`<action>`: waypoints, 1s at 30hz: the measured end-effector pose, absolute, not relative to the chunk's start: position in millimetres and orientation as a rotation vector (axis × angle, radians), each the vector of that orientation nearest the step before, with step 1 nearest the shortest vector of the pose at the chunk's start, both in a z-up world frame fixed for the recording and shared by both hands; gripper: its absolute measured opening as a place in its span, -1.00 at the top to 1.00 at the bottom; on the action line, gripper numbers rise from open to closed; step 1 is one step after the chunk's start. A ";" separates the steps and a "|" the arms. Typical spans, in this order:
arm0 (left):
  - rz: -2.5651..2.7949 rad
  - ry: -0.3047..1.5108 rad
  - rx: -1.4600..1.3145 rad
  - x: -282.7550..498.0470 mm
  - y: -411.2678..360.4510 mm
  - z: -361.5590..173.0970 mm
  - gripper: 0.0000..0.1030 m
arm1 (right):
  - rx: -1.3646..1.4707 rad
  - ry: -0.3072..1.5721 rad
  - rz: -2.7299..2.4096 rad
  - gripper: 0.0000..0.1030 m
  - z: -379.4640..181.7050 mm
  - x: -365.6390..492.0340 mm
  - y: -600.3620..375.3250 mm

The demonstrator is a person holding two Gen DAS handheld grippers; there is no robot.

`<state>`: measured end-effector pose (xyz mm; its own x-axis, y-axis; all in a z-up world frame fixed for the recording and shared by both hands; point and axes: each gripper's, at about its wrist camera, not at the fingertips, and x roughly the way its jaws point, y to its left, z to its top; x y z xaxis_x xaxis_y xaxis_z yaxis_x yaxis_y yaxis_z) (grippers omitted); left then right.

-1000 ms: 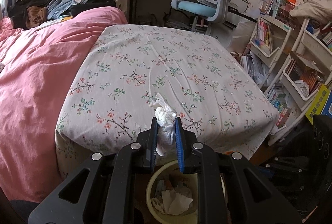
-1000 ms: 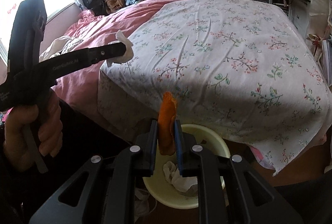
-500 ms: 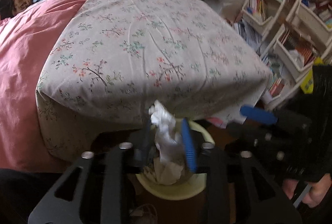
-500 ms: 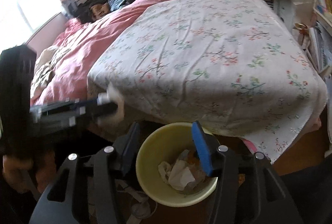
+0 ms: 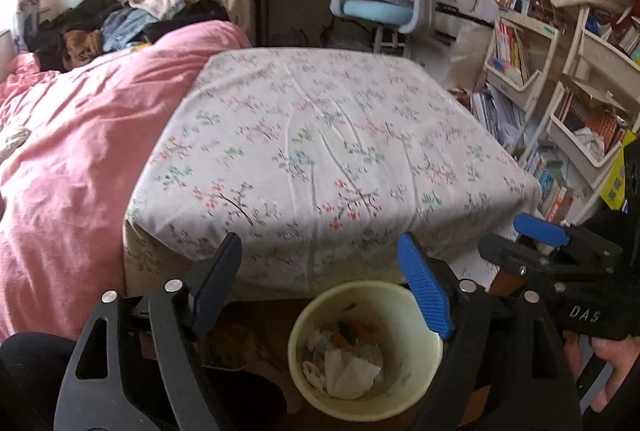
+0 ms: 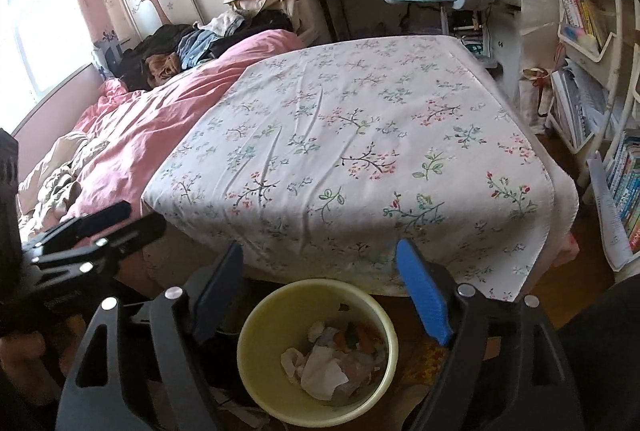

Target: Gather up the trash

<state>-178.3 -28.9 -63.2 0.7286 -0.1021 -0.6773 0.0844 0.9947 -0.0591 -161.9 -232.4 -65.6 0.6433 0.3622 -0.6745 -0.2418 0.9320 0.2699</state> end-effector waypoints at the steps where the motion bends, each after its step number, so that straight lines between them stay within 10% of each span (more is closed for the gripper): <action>1: -0.097 0.738 -0.026 -178.9 -28.5 -61.5 -0.53 | 0.155 0.799 0.343 -0.50 -65.3 -161.5 -231.6; 30: 0.097 0.426 -0.138 -98.2 44.4 52.4 -0.86 | 0.072 0.417 0.291 -0.78 34.2 -76.6 -216.3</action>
<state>-98.2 44.4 52.4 0.9061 0.0648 -0.4182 -0.1225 0.9860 -0.1127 -76.6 -216.3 34.2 0.8734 0.2936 -0.3885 -0.2640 0.9559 0.1287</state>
